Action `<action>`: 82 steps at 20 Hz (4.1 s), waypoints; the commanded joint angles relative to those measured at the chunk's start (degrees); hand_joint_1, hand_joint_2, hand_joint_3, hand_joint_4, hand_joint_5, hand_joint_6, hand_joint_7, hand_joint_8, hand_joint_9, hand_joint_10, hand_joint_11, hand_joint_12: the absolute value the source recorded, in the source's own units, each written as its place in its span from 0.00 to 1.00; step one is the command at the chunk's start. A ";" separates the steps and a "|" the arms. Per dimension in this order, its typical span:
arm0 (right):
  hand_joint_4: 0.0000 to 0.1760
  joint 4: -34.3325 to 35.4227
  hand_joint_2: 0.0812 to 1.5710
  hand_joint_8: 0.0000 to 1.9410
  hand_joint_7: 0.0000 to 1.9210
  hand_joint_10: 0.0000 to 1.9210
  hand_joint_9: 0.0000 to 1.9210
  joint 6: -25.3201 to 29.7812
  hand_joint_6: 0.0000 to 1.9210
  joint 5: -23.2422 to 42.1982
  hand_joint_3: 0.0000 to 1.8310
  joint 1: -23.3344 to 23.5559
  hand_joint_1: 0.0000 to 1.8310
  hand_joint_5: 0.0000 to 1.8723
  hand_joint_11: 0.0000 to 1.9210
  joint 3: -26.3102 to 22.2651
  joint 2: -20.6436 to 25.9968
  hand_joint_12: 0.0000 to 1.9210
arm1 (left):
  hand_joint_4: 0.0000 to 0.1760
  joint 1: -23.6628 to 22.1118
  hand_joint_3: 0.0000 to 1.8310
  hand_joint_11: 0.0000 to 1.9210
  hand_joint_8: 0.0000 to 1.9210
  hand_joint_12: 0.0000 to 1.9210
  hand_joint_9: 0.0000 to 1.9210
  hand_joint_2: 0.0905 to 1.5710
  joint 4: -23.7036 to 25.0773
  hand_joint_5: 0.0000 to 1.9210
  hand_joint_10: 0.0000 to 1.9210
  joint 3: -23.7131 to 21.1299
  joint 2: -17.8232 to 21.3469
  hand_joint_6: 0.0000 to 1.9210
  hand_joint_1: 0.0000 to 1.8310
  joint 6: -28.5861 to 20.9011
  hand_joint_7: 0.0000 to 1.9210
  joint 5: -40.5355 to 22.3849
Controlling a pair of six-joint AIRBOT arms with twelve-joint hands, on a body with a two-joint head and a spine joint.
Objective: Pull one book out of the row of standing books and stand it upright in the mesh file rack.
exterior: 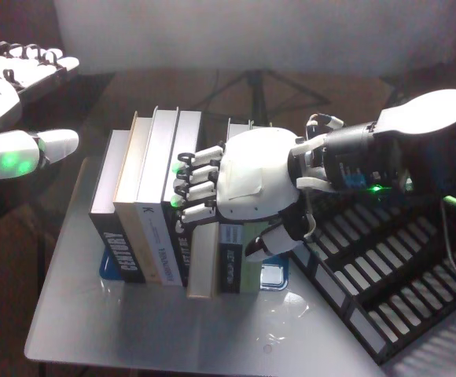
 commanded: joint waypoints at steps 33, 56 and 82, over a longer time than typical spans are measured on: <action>0.00 3.72 0.67 0.41 0.58 0.66 0.49 -0.29 0.40 2.28 0.00 0.92 0.76 0.55 0.38 0.37 0.08 0.85 | 0.73 -0.10 0.00 0.00 0.00 0.67 0.01 0.80 -1.97 0.02 0.00 0.56 0.86 0.00 0.28 -0.53 0.01 -8.21; 0.00 3.71 0.69 0.48 0.54 0.69 0.48 -0.29 0.47 2.13 0.00 0.92 0.76 0.50 0.38 0.29 0.08 0.87 | 0.80 0.06 0.00 0.00 0.00 0.73 0.00 0.79 -2.00 0.02 0.00 0.43 0.91 0.00 0.27 -0.54 0.00 -8.23; 0.00 4.09 0.52 0.00 0.00 0.00 0.00 -0.30 0.00 2.62 0.00 2.10 0.45 0.00 0.00 -4.72 4.74 0.00 | 0.80 0.82 0.00 0.00 0.00 0.29 0.00 0.80 -2.59 0.02 0.00 0.24 1.04 0.00 0.28 -0.55 0.00 -8.83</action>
